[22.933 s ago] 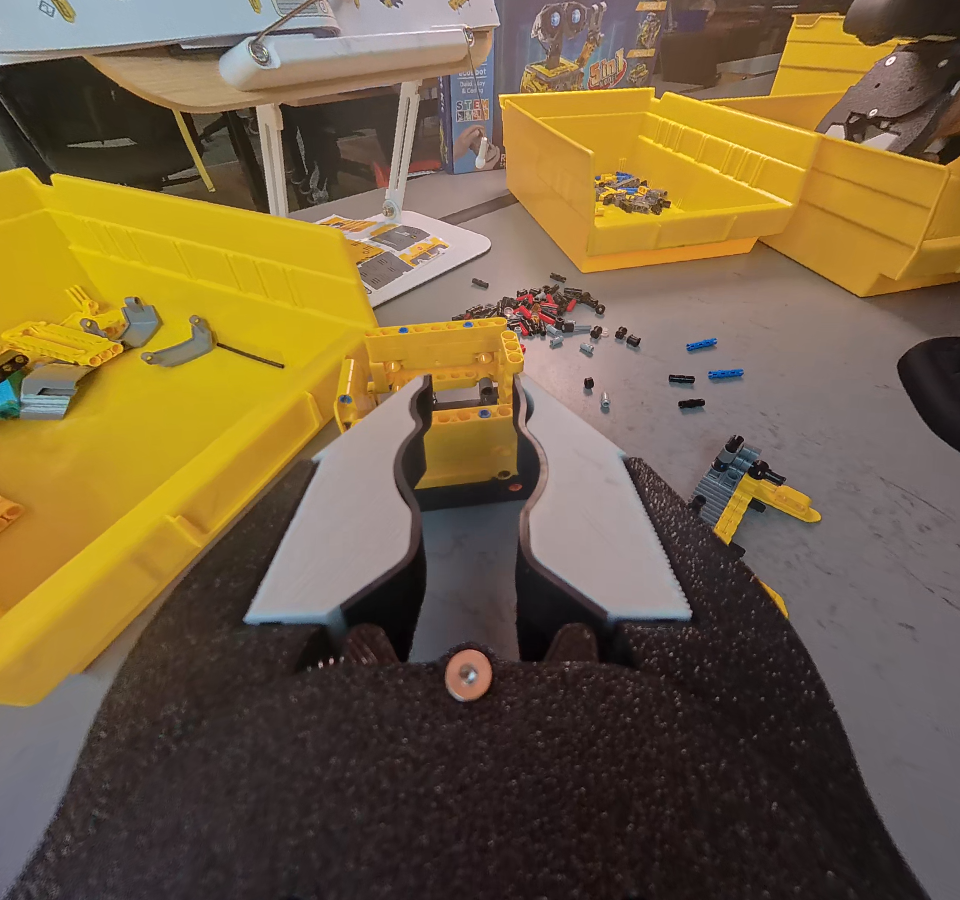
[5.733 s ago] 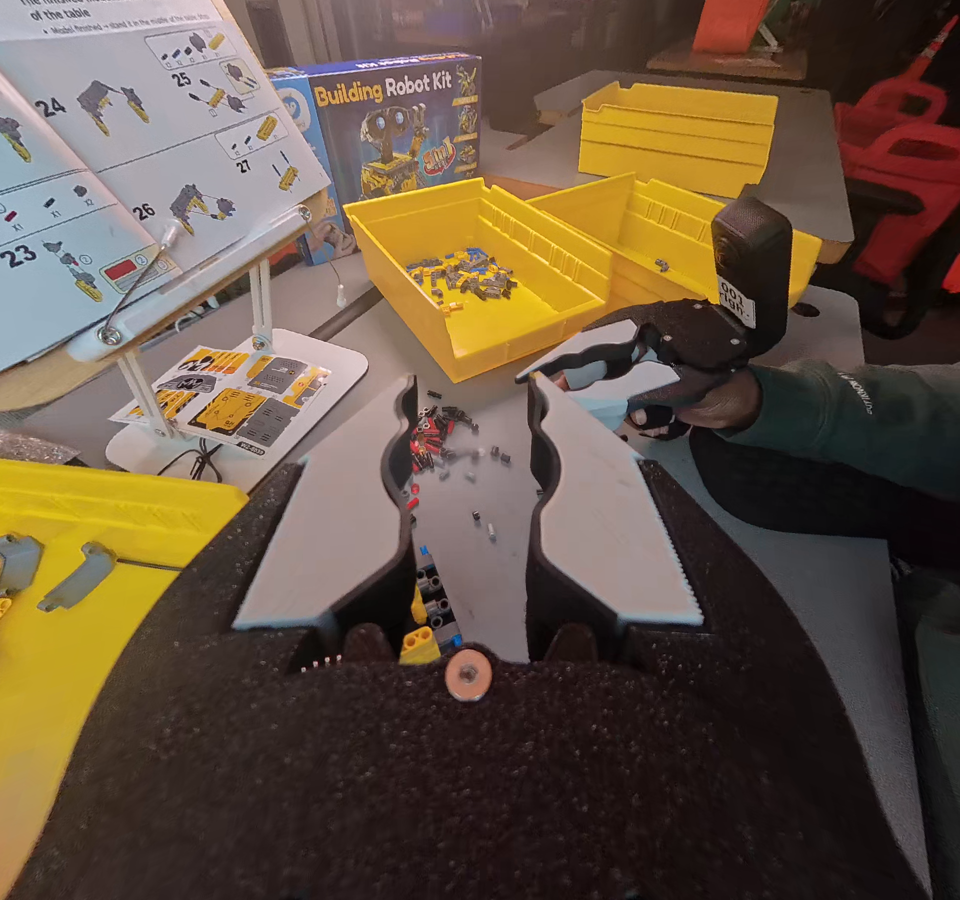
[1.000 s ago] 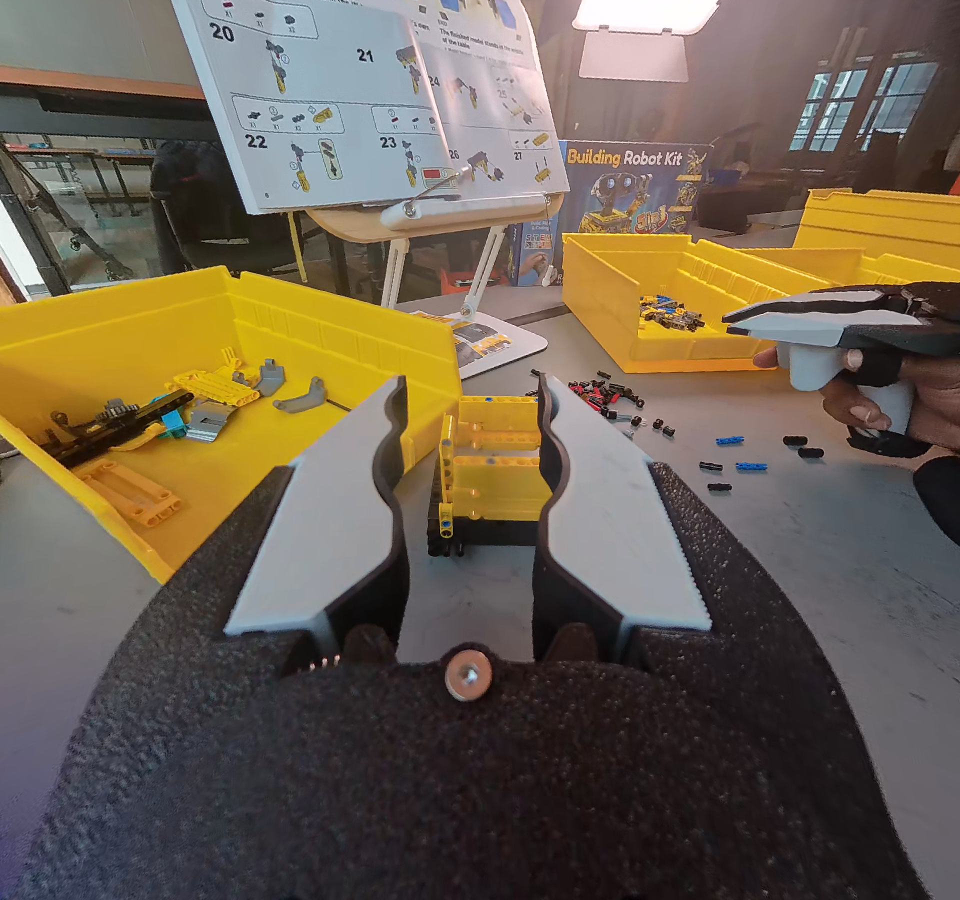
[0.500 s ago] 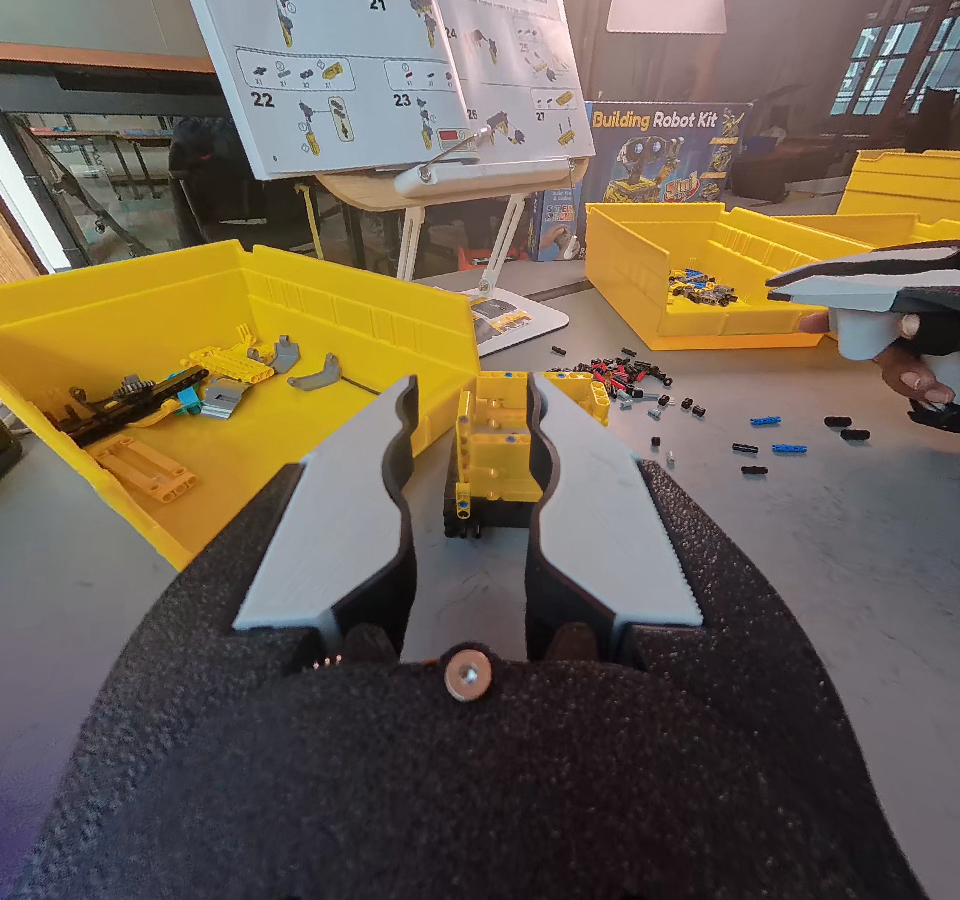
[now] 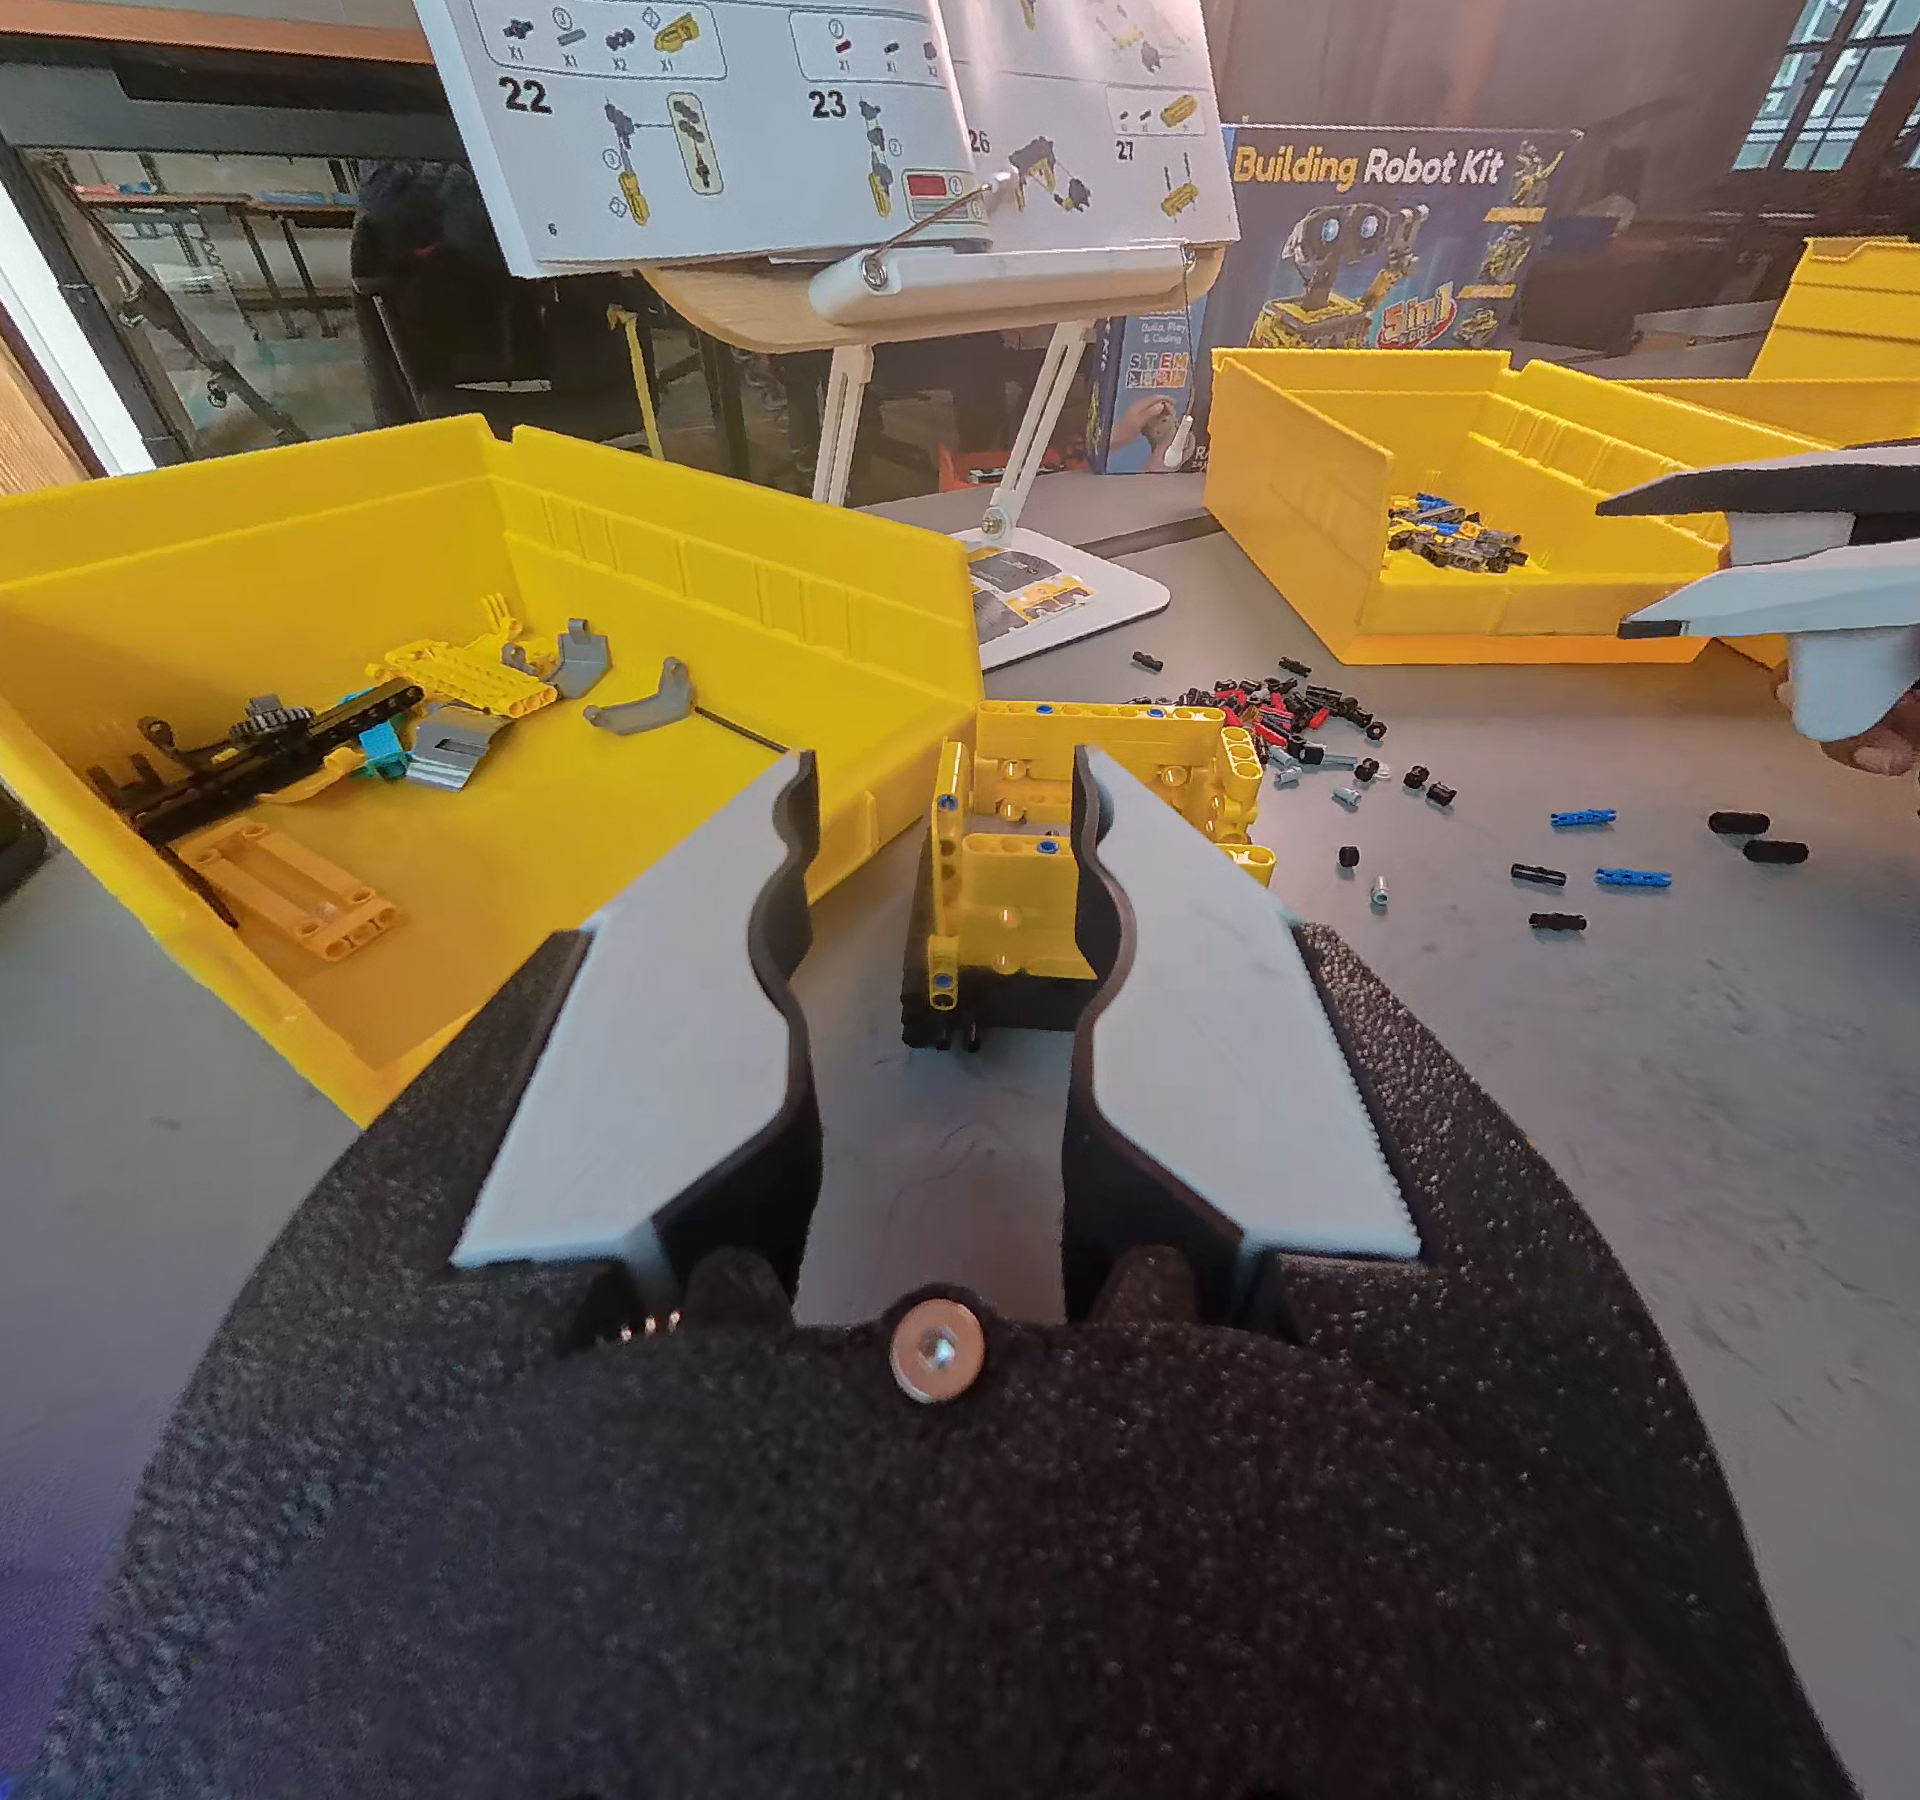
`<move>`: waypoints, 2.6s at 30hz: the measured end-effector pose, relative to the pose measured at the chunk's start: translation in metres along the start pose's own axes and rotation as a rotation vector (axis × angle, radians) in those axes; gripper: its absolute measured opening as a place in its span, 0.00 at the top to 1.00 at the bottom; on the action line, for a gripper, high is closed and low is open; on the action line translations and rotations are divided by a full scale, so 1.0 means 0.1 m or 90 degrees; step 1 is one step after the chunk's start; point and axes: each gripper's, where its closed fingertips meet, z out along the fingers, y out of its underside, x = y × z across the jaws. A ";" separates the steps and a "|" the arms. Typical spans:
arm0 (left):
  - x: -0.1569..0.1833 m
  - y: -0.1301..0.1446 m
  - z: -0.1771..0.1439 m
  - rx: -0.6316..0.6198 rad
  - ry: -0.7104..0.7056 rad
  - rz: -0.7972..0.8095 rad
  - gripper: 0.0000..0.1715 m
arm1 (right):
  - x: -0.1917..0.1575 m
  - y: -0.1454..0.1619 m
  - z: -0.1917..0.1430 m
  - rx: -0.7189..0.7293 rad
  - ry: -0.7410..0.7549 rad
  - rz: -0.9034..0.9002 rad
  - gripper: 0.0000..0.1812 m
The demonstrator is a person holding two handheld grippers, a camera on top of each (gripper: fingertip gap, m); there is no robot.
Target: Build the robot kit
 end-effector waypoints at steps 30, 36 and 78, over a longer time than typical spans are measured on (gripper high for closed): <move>-0.66 -1.11 -0.86 0.094 -0.148 0.070 0.78 | -0.33 0.09 0.04 0.032 -0.114 -0.059 0.87; -1.83 -1.09 -1.41 -0.104 -0.256 0.055 0.75 | -0.36 0.02 0.02 0.046 -0.135 -0.023 0.70; -2.70 0.72 1.56 -0.900 0.035 0.479 0.97 | -0.34 0.09 0.01 0.034 -0.158 -0.049 0.83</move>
